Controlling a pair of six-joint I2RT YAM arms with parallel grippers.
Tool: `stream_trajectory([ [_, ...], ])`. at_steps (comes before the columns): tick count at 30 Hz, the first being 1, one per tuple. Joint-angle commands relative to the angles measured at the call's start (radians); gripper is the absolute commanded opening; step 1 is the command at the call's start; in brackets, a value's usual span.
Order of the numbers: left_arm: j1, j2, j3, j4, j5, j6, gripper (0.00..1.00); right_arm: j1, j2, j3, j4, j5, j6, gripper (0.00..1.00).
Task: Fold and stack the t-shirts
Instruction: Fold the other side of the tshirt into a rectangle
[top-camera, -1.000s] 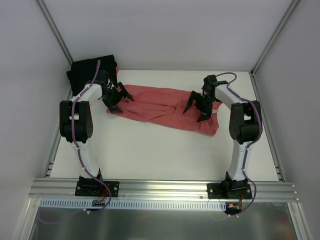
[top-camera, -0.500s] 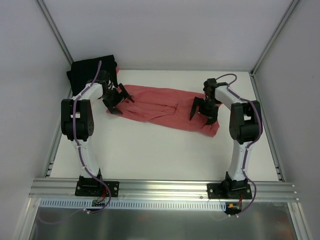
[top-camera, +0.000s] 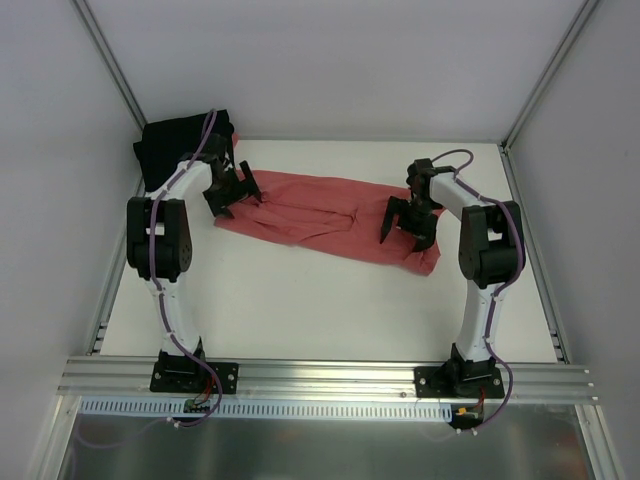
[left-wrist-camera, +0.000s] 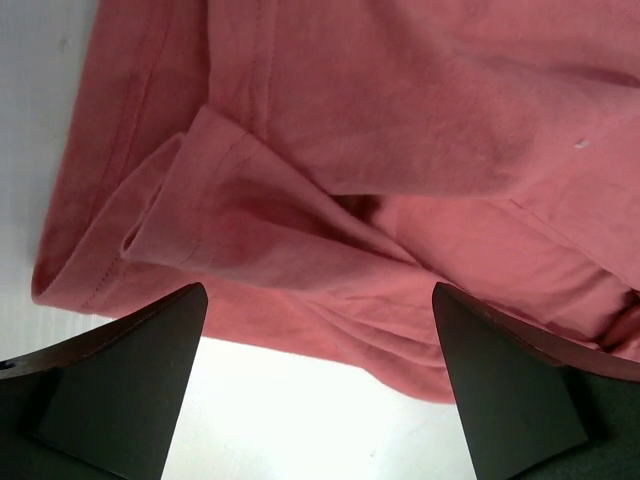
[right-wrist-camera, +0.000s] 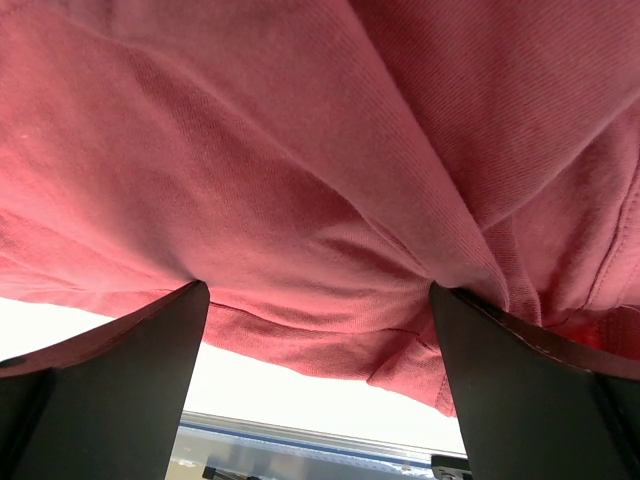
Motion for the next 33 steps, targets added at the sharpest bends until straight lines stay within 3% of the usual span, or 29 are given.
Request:
stream_trajectory([
  [1, -0.038, 0.021, 0.022, -0.017, -0.121, 0.083, 0.99, -0.004, -0.064, -0.006, -0.046, 0.016, -0.020, 0.99],
  [5, -0.090, 0.000, -0.021, 0.037, -0.166, 0.116, 0.99, -0.004, -0.067, -0.012, -0.054, 0.014, -0.031, 0.99],
  [17, -0.153, 0.061, -0.012, -0.009, -0.299, 0.159, 0.99, -0.004, -0.079, -0.046, -0.031, -0.015, -0.023, 0.99],
  [25, -0.188, 0.115, 0.045, -0.161, -0.436, 0.185, 0.93, -0.005, -0.110, -0.113, 0.017, -0.036, -0.007, 0.99],
  [33, -0.219, 0.031, -0.107, -0.179, -0.385, 0.144, 0.95, -0.005, -0.163, -0.231, 0.077, -0.047, 0.006, 0.99],
])
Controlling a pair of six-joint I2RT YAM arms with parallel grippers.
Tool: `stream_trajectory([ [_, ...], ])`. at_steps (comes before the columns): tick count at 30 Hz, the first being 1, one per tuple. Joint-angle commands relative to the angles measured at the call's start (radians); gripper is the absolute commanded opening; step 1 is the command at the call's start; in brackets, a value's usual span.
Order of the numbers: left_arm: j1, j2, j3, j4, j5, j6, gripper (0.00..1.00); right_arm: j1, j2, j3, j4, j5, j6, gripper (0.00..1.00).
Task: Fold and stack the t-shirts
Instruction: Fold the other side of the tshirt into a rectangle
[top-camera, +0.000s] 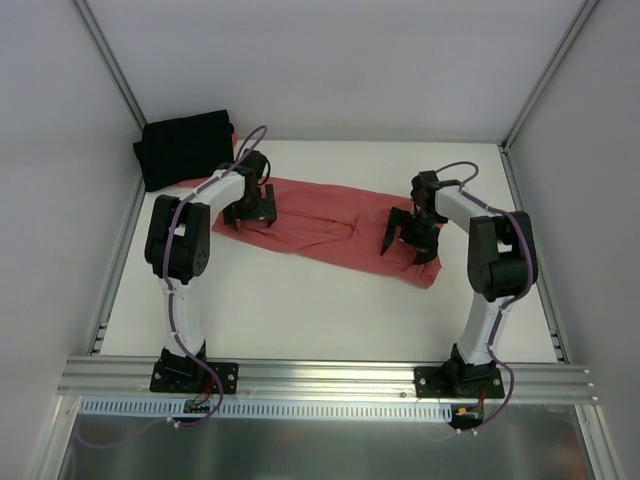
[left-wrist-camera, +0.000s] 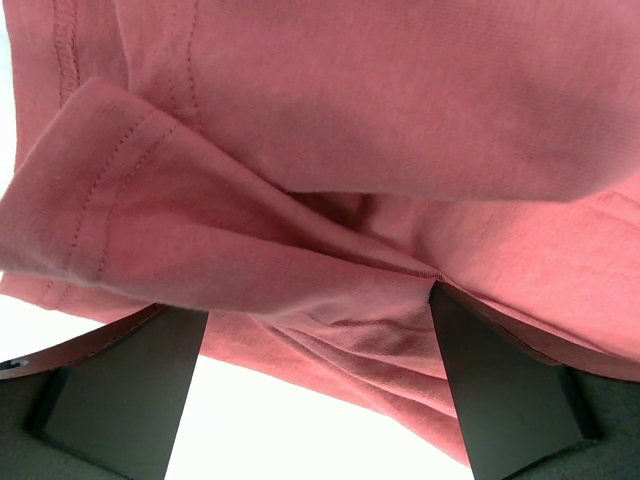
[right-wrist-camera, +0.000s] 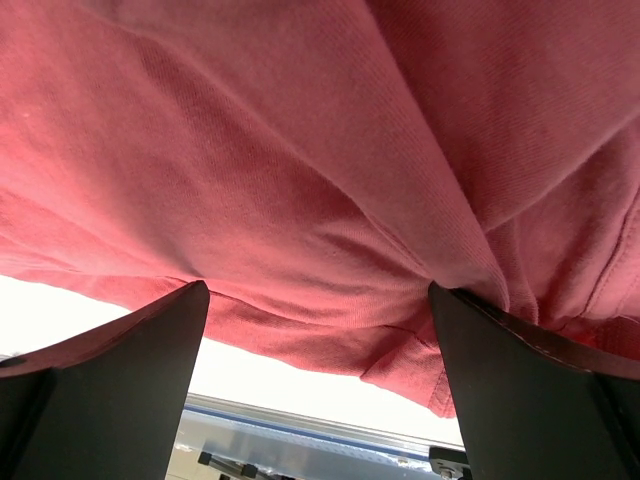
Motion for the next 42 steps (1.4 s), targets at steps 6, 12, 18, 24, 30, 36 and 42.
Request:
stream_trajectory([
  [6, -0.058, -0.112, -0.224, -0.123, -0.007, -0.036, 0.95, -0.005, -0.125, -0.183, 0.055, -0.003, 0.007, 1.00],
  [12, -0.107, -0.207, -0.375, -0.114, 0.040, -0.104, 0.95, -0.007, -0.222, -0.324, 0.089, -0.004, 0.006, 0.99],
  [18, -0.144, -0.323, -0.511, -0.114, 0.060, -0.157, 0.95, -0.007, -0.323, -0.441, 0.095, 0.009, -0.013, 1.00],
  [24, -0.153, -0.458, -0.608, -0.114, 0.062, -0.200, 0.95, -0.007, -0.429, -0.524, 0.087, 0.029, -0.025, 0.99],
  [30, -0.153, -0.569, -0.478, -0.203, -0.006, -0.202, 0.99, -0.007, -0.484, -0.415, 0.011, 0.049, -0.054, 1.00],
  [36, -0.155, -0.596, -0.418, -0.246, -0.036, -0.210, 0.99, -0.007, -0.478, -0.326, -0.022, 0.039, -0.066, 1.00],
  [42, -0.153, -0.621, -0.447, -0.270, -0.033, -0.217, 0.80, -0.007, -0.472, -0.286, -0.043, 0.034, -0.085, 1.00],
])
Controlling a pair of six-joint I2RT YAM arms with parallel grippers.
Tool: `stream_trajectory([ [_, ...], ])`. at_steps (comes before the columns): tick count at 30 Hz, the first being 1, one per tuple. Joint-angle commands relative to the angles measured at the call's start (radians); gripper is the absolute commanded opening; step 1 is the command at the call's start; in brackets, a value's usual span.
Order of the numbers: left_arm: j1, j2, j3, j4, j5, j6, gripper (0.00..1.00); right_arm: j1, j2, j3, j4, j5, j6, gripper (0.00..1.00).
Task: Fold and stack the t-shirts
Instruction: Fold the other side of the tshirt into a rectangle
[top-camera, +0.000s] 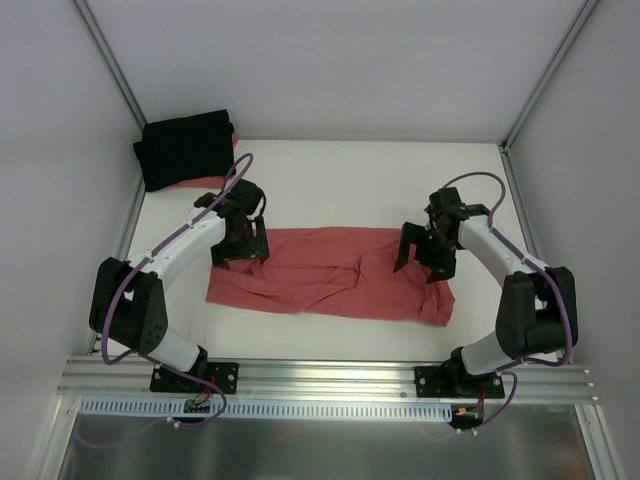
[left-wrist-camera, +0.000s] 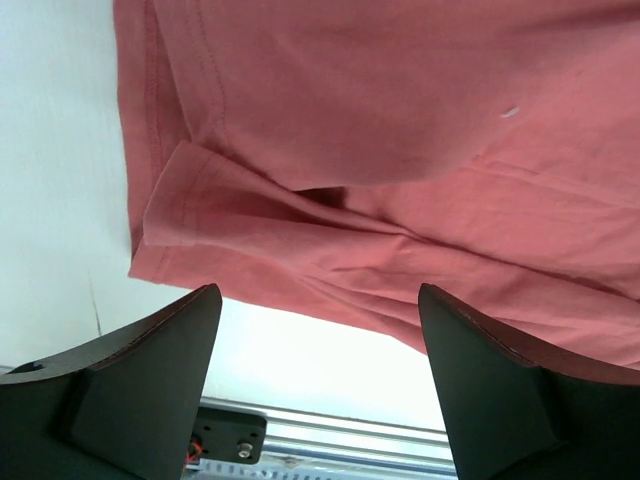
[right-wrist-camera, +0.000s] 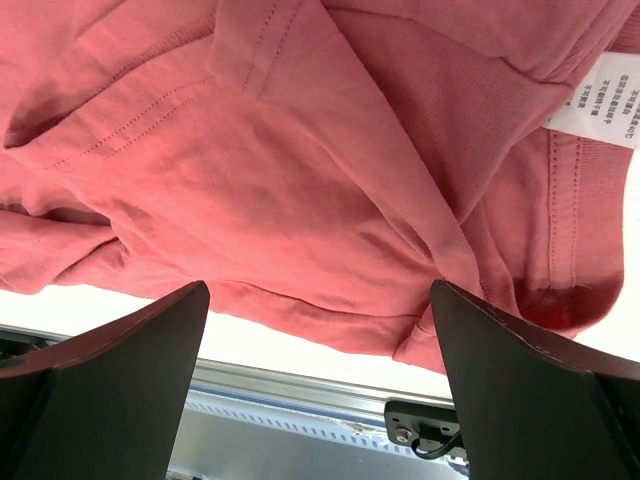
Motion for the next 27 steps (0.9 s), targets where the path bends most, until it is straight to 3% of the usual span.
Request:
stream_trajectory([
  [1, -0.008, -0.044, -0.013, -0.076, -0.035, -0.022, 0.82, -0.005, -0.027, 0.048, -0.057, 0.011, -0.031, 1.00],
  [5, -0.005, -0.156, -0.146, -0.021, -0.034, -0.066, 0.91, -0.014, -0.030, 0.053, -0.066, 0.009, -0.043, 0.99],
  [9, -0.002, -0.275, -0.258, 0.045, -0.032, -0.117, 0.93, -0.021, -0.031, 0.050, -0.071, 0.006, -0.055, 1.00],
  [16, 0.007, -0.335, -0.384, 0.147, -0.057, -0.132, 0.93, -0.029, -0.025, 0.067, -0.099, 0.008, -0.074, 0.99],
  [27, 0.008, -0.343, -0.462, 0.329, -0.153, -0.117, 0.91, -0.038, -0.025, 0.091, -0.146, 0.015, -0.086, 1.00],
])
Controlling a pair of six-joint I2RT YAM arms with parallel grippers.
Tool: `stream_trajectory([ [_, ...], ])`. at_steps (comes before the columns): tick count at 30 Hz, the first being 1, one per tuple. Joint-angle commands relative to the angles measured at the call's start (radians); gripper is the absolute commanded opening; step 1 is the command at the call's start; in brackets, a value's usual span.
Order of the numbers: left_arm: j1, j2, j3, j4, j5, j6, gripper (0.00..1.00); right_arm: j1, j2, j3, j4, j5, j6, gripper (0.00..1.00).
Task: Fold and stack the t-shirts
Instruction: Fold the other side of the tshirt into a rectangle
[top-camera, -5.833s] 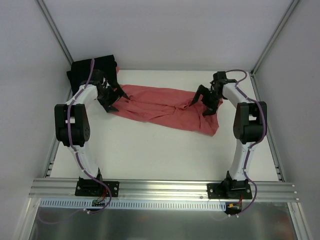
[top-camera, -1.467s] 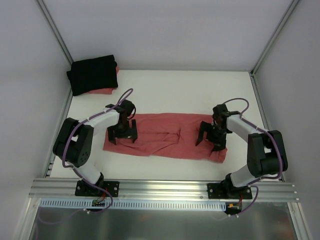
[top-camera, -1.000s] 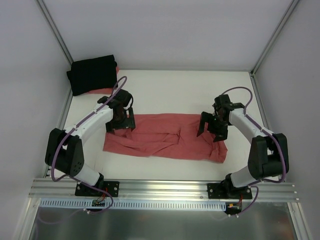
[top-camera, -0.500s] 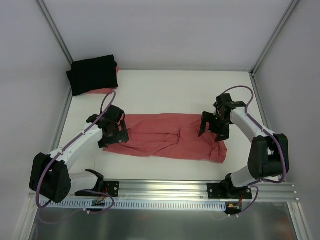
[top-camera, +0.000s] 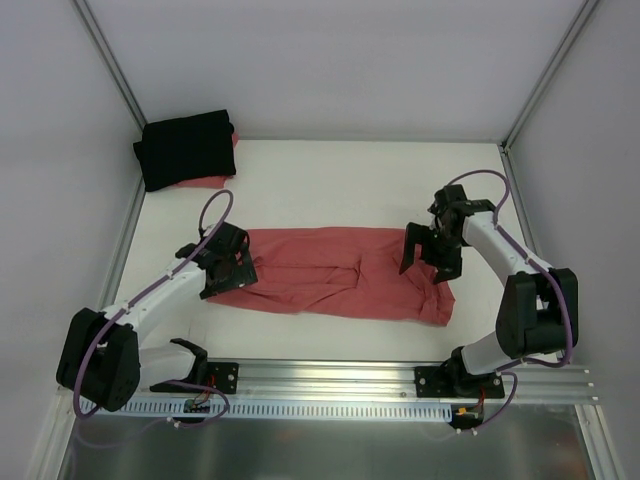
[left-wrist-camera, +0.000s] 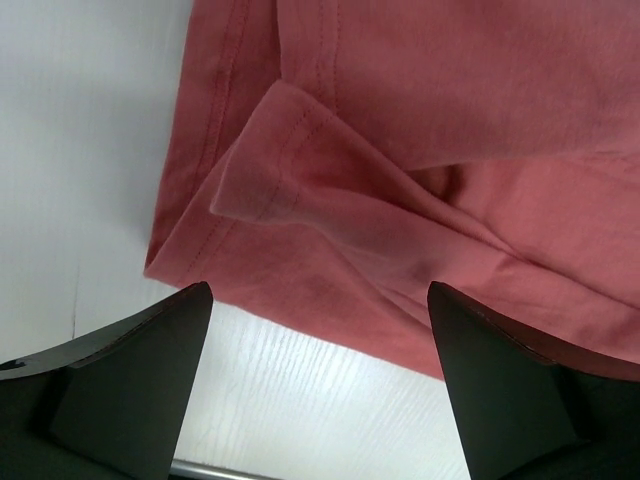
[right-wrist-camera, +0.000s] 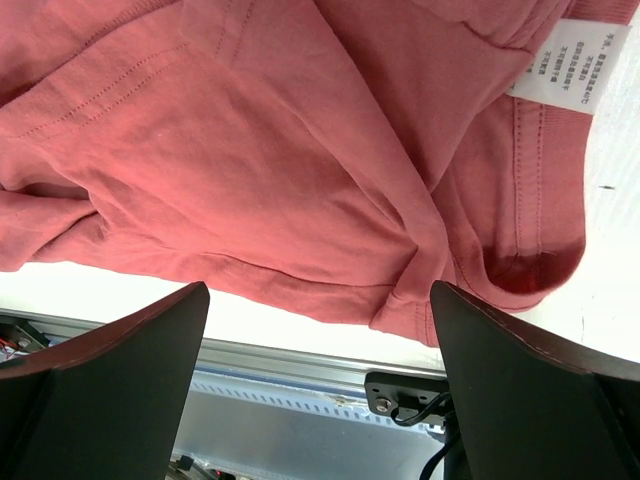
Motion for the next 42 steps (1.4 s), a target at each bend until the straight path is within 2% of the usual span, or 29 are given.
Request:
stream_trajectory([
  [1, 0.007, -0.032, -0.027, 0.093, -0.063, -0.010, 0.91, -0.010, -0.024, 0.049, -0.051, 0.012, -0.023, 0.99],
  [12, 0.075, -0.070, -0.089, 0.231, -0.048, 0.029, 0.87, -0.011, -0.011, 0.071, -0.079, 0.024, -0.023, 0.99],
  [15, 0.099, -0.050, -0.090, 0.257, -0.023, 0.055, 0.76, -0.013, -0.007, 0.074, -0.083, 0.026, -0.021, 1.00],
  [17, 0.107, -0.038, -0.081, 0.262, -0.014, 0.063, 0.22, -0.013, -0.002, 0.077, -0.088, 0.029, -0.018, 0.99],
  [18, 0.108, -0.036, -0.075, 0.257, -0.014, 0.064, 0.00, -0.013, 0.001, 0.077, -0.090, 0.029, -0.016, 0.99],
  [25, 0.115, -0.029, 0.003, 0.184, -0.026, 0.078, 0.00, -0.013, 0.002, 0.059, -0.076, 0.020, 0.000, 0.99],
  [31, 0.138, -0.067, 0.088, 0.074, -0.132, 0.046, 0.00, -0.013, 0.002, 0.051, -0.068, 0.015, 0.010, 0.99],
  [35, 0.158, -0.087, 0.143, 0.047, -0.152, 0.043, 0.00, -0.013, 0.004, 0.048, -0.065, 0.012, 0.011, 1.00],
  [42, 0.207, 0.008, 0.192, -0.008, -0.181, 0.021, 0.00, -0.013, 0.005, 0.050, -0.062, 0.005, 0.014, 0.99],
])
